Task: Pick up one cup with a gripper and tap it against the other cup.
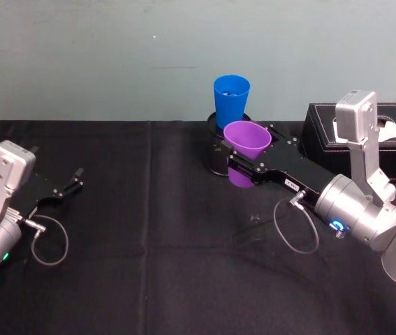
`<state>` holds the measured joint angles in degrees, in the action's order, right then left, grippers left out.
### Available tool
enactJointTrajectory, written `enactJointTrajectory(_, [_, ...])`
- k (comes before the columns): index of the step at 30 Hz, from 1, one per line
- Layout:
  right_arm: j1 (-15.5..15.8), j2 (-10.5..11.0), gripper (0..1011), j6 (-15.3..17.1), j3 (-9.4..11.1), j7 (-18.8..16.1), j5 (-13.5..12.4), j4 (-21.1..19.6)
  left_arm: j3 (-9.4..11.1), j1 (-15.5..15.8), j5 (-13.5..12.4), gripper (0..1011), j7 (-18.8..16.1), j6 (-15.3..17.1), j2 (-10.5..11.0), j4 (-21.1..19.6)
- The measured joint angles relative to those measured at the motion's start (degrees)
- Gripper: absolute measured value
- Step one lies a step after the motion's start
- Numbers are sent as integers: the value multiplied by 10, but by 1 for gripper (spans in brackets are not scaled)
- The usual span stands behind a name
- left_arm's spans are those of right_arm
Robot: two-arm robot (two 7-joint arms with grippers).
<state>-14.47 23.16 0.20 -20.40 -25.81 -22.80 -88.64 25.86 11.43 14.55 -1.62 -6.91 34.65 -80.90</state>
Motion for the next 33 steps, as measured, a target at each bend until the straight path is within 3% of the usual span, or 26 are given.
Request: enactJointTrajectory(33, [0, 0, 726, 0, 0, 0, -1, 2, 0, 0, 0, 1000, 0, 0, 0, 0])
